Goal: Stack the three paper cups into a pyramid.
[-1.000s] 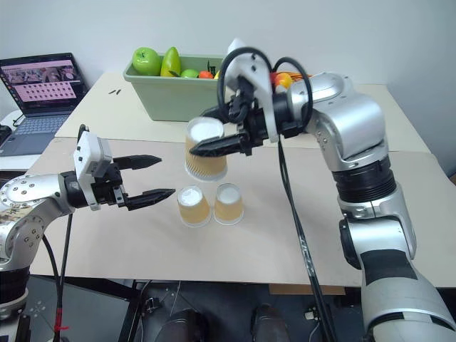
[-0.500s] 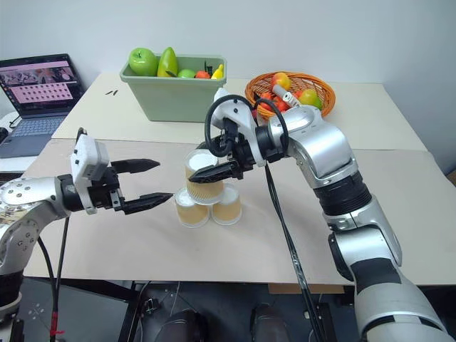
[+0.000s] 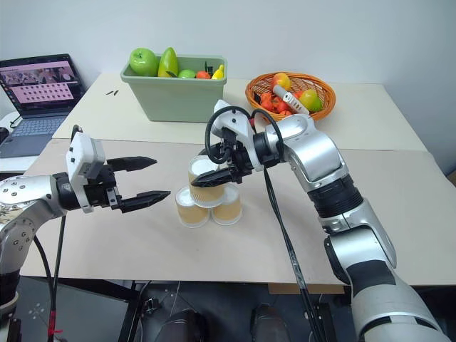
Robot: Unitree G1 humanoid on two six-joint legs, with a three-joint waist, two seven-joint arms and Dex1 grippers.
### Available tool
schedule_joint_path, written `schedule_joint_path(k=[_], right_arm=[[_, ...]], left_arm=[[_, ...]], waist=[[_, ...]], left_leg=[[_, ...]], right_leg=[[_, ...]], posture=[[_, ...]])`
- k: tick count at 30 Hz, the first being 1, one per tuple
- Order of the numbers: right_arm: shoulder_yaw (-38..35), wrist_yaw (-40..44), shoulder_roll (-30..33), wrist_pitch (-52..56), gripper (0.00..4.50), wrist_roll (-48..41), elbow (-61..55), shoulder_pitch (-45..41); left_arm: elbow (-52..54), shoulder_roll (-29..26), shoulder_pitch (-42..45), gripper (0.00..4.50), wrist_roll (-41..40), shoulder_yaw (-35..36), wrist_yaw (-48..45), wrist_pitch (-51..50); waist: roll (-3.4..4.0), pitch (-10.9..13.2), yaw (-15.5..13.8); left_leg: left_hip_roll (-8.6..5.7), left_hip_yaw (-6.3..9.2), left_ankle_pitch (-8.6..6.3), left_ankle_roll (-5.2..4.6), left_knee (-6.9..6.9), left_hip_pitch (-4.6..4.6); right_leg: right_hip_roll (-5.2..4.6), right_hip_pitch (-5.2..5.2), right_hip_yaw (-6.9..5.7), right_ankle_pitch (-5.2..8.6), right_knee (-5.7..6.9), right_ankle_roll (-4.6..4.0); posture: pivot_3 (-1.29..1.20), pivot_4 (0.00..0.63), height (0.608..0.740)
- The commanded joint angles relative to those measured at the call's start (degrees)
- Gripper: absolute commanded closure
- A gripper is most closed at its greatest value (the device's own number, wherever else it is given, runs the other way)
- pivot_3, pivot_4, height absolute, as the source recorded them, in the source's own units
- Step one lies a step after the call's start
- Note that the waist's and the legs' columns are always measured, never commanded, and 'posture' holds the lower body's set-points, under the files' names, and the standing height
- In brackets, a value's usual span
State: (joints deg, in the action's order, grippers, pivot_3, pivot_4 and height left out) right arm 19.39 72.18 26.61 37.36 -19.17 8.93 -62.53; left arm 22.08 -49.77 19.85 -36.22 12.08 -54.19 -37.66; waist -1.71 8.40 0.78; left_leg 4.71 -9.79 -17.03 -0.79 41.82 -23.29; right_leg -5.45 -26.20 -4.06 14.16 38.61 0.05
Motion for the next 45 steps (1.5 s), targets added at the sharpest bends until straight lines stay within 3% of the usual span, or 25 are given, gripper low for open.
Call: schedule_joint_path(k=[1, 2, 3, 5, 6, 14, 15, 18, 22, 26, 31, 38, 41, 45], right_arm=[[-0.68, 0.07, -0.21, -1.22, 1.76, 0.80, 0.46, -0.06], [-0.69, -0.02, -0.30, -1.40, 1.76, 0.87, 0.55, 0.01], [-0.69, -0.02, -0.35, -1.61, 0.76, 0.93, 0.58, 0.10], [-0.79, -0.17, -0.48, -2.03, 0.40, 1.18, 0.69, 0.15], [-0.89, -0.36, -0.58, -2.12, 0.02, 1.36, 0.71, 0.14], [-7.11, 1.58, 0.97, 2.60, 0.02, -4.16, -0.76, -3.49], [-8.30, 1.77, 1.38, 3.66, 0.02, -5.26, -0.89, -4.23], [-11.96, 2.08, 2.65, 7.21, 0.02, -9.26, -2.50, -6.19], [-18.49, -0.23, 3.42, 13.59, 0.02, -15.73, -3.99, -9.59], [-28.59, -10.14, 2.49, 19.60, 0.02, -21.65, -2.21, -11.86], [-26.92, -21.53, 3.51, 15.64, 0.02, -14.64, -8.35, -3.34], [-14.66, -42.36, 6.24, 6.68, 0.02, 9.04, -6.12, 14.99], [-16.98, -51.94, 0.88, 2.94, 0.02, 12.10, -3.74, 21.88], [-20.07, -58.92, -3.75, -2.60, 0.02, 13.99, -1.31, 25.60]], left_arm=[[2.13, -0.55, 1.03, 0.00, -1.02, 0.97, 0.46, 0.16], [2.14, -0.59, 1.03, 0.00, -1.04, 0.98, 0.47, 0.15], [2.11, -0.61, 1.07, 0.00, -1.03, 0.97, 0.50, 0.16], [1.99, -0.61, 1.24, 0.00, -0.95, 0.86, 0.55, 0.20], [1.95, -0.62, 1.25, 0.00, -0.93, 0.86, 0.53, 0.22], [1.43, -0.51, 1.54, 0.00, -0.61, 0.67, 0.69, 0.47], [1.37, -0.52, 1.57, 0.00, -0.59, 0.67, 0.71, 0.50], [1.33, -0.54, 1.53, 0.00, -0.54, 0.73, 0.88, 0.55], [1.00, -0.38, 1.29, 0.00, -0.55, 1.46, 1.71, 0.41], [-0.42, 2.18, -0.28, 0.00, -1.02, 4.81, 6.99, -1.00], [-2.69, 8.28, -3.54, 0.00, 3.22, 8.82, 18.09, 0.98], [-10.98, 19.69, -1.98, 0.00, 15.47, 12.86, 41.31, 9.75], [-16.03, 24.83, -1.45, 0.00, 20.72, 11.59, 48.88, 14.30], [-21.35, 28.53, -0.14, 0.00, 23.13, 10.58, 51.84, 19.06]], waist=[[0.00, 0.00, 0.00], [0.00, 0.00, 0.00], [0.00, 0.00, 0.00], [0.00, 0.00, 0.00], [0.00, 0.00, 0.00], [0.00, 0.00, -0.01], [0.00, 0.00, -0.01], [0.09, -3.04, 0.41], [-0.02, -4.10, 1.14], [-0.03, -4.49, 1.67], [-0.15, -5.76, 1.77], [-0.20, -6.21, 1.74], [-0.41, -6.60, 1.53], [-0.39, -6.60, 2.22]], left_leg=[[0.00, 0.00, 0.00, 0.00, 0.00, 0.00], [0.00, 0.00, 0.00, 0.00, 0.00, 0.01], [0.00, 0.00, 0.00, 0.00, 0.00, 0.01], [0.00, 0.00, 0.00, 0.00, 0.00, 0.01], [0.00, 0.00, 0.00, 0.00, 0.00, 0.00], [0.00, 0.00, 0.00, 0.00, -0.01, -0.04], [0.00, 0.00, 0.00, 0.00, -0.01, -0.04], [-0.05, 0.18, 0.01, 0.05, -0.07, -0.44], [-0.04, 0.21, 0.01, 0.05, -0.12, -0.46], [-0.06, 0.24, 0.01, 0.06, 0.04, -0.34], [-0.04, 0.20, 0.05, 0.14, -0.05, 0.03], [-0.13, 0.12, 0.11, 0.22, 0.02, 0.16], [-0.16, 0.12, 0.12, 0.23, 0.01, 0.12], [-0.22, 0.06, 0.18, 0.29, 0.01, 0.10]], right_leg=[[0.00, 0.00, 0.00, 0.00, 0.00, 0.00], [0.00, 0.00, 0.00, 0.00, 0.00, 0.00], [0.00, 0.00, 0.00, 0.00, 0.00, 0.00], [0.00, 0.01, 0.00, 0.00, 0.00, 0.00], [0.00, 0.00, 0.00, 0.00, 0.00, 0.00], [0.01, -0.01, -0.01, 0.00, 0.03, 0.00], [0.01, -0.01, -0.01, 0.00, 0.02, 0.00], [-0.01, -0.25, -0.18, 0.04, 0.16, 0.07], [-0.01, -0.09, -0.38, 0.05, -0.07, 0.09], [-0.09, 0.00, -0.39, 0.03, -0.06, 0.05], [-0.07, 0.15, -0.23, 0.02, 0.05, 0.03], [-0.18, 0.15, -0.05, 0.00, 0.34, 0.00], [-0.21, 0.13, -0.08, 0.00, 0.34, 0.00], [-0.22, 0.04, -0.02, -0.01, 0.39, -0.01]], posture=[[0.00, 0.150, 0.708], [0.00, 0.150, 0.708], [0.00, 0.150, 0.708], [0.00, 0.150, 0.708], [0.00, 0.150, 0.708], [0.00, 0.150, 0.708], [0.00, 0.000, 0.708], [0.00, 0.000, 0.708], [0.00, 0.000, 0.708], [0.00, 0.000, 0.708], [0.00, 0.000, 0.708], [0.00, 0.000, 0.708], [0.00, 0.000, 0.708], [0.00, 0.000, 0.708]])
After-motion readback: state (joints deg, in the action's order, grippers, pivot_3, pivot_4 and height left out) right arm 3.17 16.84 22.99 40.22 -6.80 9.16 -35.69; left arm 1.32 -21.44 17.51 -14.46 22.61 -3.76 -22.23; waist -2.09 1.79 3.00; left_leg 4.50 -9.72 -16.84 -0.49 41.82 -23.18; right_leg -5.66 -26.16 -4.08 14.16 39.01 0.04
